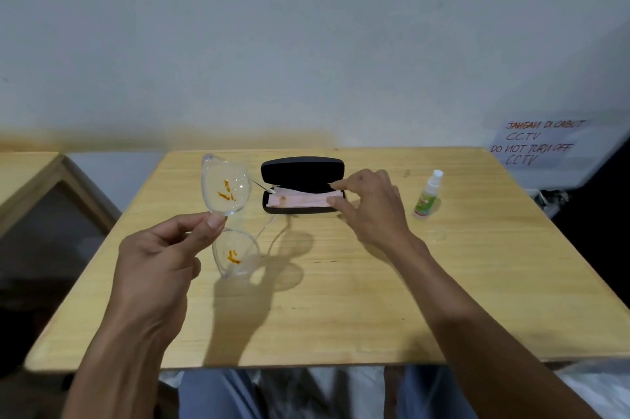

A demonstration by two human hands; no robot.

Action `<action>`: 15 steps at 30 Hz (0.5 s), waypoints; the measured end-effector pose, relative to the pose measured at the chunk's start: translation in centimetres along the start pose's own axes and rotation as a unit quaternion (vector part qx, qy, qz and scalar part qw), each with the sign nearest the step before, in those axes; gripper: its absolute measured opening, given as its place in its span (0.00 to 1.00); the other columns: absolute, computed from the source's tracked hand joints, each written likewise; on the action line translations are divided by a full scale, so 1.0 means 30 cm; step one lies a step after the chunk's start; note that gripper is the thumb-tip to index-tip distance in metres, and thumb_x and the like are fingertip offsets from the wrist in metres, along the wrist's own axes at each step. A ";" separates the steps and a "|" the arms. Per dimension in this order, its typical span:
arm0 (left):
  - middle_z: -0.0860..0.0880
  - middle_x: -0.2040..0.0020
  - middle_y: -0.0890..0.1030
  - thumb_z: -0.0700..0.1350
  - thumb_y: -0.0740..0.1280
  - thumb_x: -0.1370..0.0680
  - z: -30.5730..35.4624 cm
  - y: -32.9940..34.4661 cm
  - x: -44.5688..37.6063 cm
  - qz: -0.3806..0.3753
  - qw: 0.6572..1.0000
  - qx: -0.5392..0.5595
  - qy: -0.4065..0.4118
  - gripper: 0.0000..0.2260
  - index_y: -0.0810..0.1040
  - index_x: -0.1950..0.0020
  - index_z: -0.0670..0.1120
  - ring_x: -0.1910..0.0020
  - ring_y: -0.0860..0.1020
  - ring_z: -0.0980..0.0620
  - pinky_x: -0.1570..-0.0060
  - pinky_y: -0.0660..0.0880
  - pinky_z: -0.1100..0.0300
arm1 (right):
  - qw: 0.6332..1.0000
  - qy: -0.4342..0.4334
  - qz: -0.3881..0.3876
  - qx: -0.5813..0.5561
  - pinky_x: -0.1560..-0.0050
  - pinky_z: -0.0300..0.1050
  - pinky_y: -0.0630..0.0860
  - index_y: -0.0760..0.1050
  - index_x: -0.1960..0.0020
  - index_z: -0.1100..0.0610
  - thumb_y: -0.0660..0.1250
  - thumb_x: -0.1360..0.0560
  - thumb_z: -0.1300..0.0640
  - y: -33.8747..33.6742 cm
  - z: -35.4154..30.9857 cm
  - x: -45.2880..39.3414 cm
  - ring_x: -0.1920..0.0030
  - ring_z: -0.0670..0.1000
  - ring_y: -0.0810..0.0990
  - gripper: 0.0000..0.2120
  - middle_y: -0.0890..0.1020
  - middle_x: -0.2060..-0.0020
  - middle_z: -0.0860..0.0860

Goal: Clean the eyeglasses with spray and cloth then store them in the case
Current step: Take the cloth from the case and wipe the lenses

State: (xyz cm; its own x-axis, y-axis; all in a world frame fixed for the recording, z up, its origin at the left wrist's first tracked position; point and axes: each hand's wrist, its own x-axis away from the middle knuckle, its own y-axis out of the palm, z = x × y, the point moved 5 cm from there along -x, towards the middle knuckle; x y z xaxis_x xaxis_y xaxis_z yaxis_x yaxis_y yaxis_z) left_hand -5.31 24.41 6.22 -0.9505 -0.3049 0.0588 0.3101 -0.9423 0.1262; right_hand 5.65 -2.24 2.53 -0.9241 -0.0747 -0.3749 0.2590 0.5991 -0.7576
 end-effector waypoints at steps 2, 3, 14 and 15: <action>0.42 0.56 0.78 0.51 0.77 0.38 -0.007 -0.017 -0.004 0.004 1.000 -0.007 -0.005 0.10 0.87 0.61 0.49 0.53 0.62 0.44 0.70 0.63 0.63 | 0.999 0.001 -0.041 0.033 0.44 0.48 0.65 0.81 0.37 0.47 0.69 0.22 0.45 0.053 0.020 -0.024 0.40 0.51 0.70 0.15 0.78 0.45 0.47; 0.42 0.57 0.78 0.50 0.76 0.37 -0.011 -0.021 -0.006 0.003 1.000 -0.007 -0.010 0.07 0.87 0.62 0.49 0.53 0.62 0.44 0.69 0.63 0.61 | 0.997 0.001 -0.054 0.046 0.45 0.48 0.65 0.81 0.37 0.46 0.69 0.22 0.44 0.071 0.031 -0.033 0.39 0.51 0.70 0.16 0.77 0.44 0.47; 0.43 0.59 0.78 0.52 0.80 0.42 -0.045 -0.040 -0.046 -0.001 1.000 -0.005 -0.014 0.16 0.87 0.59 0.46 0.55 0.62 0.44 0.76 0.63 0.69 | 0.996 0.050 -0.077 0.002 0.39 0.54 0.71 0.86 0.48 0.47 0.72 0.25 0.43 0.107 0.098 -0.068 0.39 0.49 0.68 0.11 0.73 0.45 0.42; 0.43 0.59 0.78 0.55 0.81 0.44 -0.044 -0.040 -0.047 0.001 1.000 -0.016 -0.005 0.19 0.87 0.58 0.46 0.56 0.62 0.45 0.76 0.63 0.69 | 0.996 0.052 -0.071 -0.023 0.40 0.54 0.72 0.86 0.49 0.48 0.72 0.25 0.44 0.104 0.095 -0.069 0.39 0.49 0.68 0.10 0.73 0.46 0.42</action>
State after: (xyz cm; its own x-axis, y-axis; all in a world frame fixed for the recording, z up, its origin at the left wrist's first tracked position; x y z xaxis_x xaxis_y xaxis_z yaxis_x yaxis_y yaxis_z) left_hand -4.38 25.78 4.68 -0.9498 -0.3052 0.0695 0.3108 -0.9458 0.0944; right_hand 9.16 -2.47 -0.59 -0.9753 -0.0795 -0.2062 0.1126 0.6238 -0.7734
